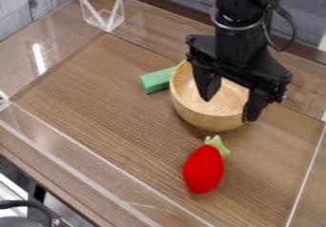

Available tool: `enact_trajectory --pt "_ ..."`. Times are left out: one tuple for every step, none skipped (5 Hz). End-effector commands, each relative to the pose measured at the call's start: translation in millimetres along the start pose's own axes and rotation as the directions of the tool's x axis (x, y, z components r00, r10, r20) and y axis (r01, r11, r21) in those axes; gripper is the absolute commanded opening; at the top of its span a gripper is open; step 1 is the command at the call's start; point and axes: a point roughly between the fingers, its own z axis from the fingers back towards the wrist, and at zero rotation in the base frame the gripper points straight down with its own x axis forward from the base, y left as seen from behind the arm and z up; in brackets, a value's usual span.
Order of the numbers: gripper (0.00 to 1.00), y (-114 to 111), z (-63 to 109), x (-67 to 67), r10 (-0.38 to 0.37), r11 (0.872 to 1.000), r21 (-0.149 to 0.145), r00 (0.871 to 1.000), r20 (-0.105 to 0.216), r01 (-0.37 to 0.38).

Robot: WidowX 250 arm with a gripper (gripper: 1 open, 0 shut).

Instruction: Move the red object to the right side of the table

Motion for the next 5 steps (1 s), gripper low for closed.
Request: enact_trajectory --pt "1.00 4.2 2.9 8.7 0.033 0.999 -0.006 0.999 0.035 -0.033" --pt "1.00 8.3 -8.2 10.0 0.058 0.998 -0.001 0.998 0.013 -0.058" --pt "1.00 10.6 -8.2 14.9 0.111 0.994 0.008 0.994 0.007 -0.111" --pt "1.00 13.5 -6.2 20.0 0.159 0.987 0.017 0.987 0.010 -0.160" --pt "1.00 13.4 -15.8 22.1 0.124 0.992 0.013 0.992 -0.008 -0.124"
